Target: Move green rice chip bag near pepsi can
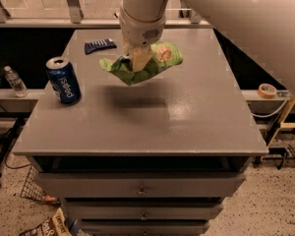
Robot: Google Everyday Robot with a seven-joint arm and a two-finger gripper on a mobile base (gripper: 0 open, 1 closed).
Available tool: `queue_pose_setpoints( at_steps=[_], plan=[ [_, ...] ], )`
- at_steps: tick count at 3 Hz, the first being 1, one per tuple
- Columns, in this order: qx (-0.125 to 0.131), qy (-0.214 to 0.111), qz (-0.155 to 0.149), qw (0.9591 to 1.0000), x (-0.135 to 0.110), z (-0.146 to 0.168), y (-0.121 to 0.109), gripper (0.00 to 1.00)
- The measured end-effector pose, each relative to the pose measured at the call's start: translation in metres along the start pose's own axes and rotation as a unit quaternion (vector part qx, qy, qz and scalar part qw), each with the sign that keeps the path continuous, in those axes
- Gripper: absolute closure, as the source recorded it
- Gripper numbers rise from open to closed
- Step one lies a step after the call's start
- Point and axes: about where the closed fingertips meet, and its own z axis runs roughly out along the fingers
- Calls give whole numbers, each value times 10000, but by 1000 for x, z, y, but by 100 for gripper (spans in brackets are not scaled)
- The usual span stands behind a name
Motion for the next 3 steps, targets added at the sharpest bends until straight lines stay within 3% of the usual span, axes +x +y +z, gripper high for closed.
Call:
queue_pose_setpoints(
  at_steps=[1, 3],
  plan=[
    [0, 0, 0, 10000, 0, 0, 0, 100],
    [54, -257, -162, 9995, -25, 11, 0, 100]
  ],
)
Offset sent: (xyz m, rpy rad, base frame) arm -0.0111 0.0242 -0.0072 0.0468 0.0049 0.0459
